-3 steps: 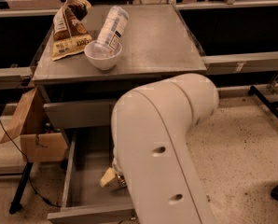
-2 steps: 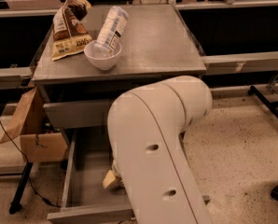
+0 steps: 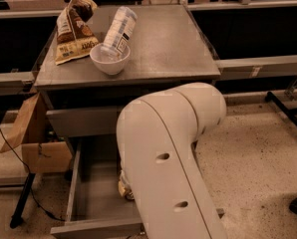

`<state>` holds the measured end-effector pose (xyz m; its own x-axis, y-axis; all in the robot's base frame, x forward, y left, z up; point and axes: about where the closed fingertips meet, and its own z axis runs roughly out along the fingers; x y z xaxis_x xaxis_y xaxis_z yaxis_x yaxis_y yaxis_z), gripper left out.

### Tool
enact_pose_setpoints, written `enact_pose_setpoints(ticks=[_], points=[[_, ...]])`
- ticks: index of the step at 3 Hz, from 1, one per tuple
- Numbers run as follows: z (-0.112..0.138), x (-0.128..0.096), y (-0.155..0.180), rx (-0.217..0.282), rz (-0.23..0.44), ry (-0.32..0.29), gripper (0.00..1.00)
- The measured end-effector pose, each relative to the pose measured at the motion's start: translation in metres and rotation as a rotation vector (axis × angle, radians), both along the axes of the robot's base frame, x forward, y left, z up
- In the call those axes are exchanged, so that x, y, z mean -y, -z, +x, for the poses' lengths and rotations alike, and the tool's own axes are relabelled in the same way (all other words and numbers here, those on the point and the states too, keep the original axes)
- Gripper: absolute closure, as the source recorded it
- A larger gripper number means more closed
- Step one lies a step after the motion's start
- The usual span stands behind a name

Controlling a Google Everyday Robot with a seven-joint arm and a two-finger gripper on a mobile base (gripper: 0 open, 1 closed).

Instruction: Pick orange can from middle drawer and place on counter

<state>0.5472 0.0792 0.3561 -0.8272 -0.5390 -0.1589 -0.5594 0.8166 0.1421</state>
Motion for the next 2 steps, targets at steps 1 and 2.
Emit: enact_pose_setpoints(ticks=[1,2], points=[[0.008,0.015,-0.036,0.051,0.025,0.034,0.83],[0.010,0.047,-0.107,0.128,0.055,0.066,1.00]])
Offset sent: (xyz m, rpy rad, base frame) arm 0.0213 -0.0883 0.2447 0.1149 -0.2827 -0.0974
